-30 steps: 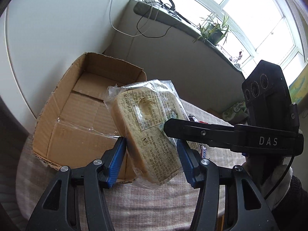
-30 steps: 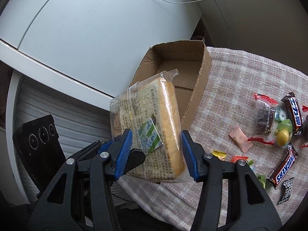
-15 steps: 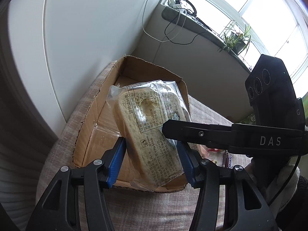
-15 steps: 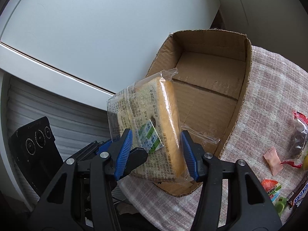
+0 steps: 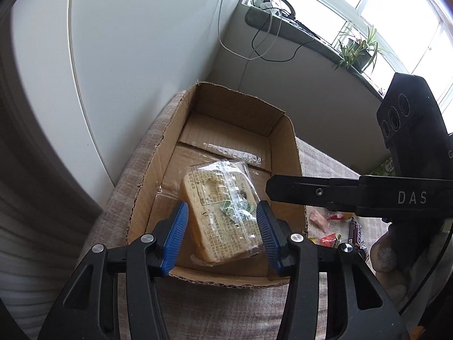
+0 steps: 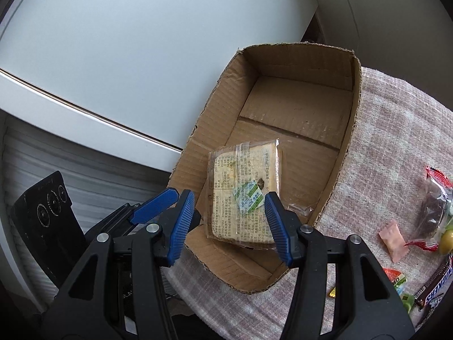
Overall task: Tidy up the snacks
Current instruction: 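Open both grippers to release the loaf and lift away from the box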
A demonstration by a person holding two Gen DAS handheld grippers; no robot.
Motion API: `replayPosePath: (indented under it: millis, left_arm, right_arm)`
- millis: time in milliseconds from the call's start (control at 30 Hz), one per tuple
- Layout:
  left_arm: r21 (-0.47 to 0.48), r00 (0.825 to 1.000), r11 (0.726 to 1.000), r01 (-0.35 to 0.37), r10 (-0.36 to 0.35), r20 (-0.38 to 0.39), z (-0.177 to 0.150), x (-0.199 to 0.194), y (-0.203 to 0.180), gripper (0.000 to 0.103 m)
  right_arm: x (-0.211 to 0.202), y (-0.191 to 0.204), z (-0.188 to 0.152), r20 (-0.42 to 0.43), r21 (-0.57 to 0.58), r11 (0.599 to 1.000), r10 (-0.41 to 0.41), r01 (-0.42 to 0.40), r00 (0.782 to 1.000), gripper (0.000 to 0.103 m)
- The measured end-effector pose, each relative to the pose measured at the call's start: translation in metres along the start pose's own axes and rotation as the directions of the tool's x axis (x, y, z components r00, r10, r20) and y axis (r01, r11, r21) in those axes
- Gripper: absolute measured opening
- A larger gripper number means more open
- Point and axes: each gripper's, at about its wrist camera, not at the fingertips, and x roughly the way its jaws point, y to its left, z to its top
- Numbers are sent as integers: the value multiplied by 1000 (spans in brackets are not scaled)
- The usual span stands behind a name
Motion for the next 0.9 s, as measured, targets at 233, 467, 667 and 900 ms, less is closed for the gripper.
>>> replayPosePath:
  millis: [233,467,667,900]
  left_arm:
    - [5,1000,1000,-8,8,5,-1,-8,-3,48]
    - [47,999,999,26,-27,19,-8,-20,-25,48]
    - [118,997,990,78,-80,7,-21,-24,-55,48]
    - [191,990,972,139,-134,-40,-40,-18,-91,48]
  right_arm:
    - [-25,-2,-12,43,-19,999,-33,34,999,57]
    - [-64,-11,-37,129,-36,990,-128,134,983,73]
    - [-109,-39,-72,188,-2,978,-204,208,961,76]
    - [-154,-79,-112,236,66,941,-337,331,911,76]
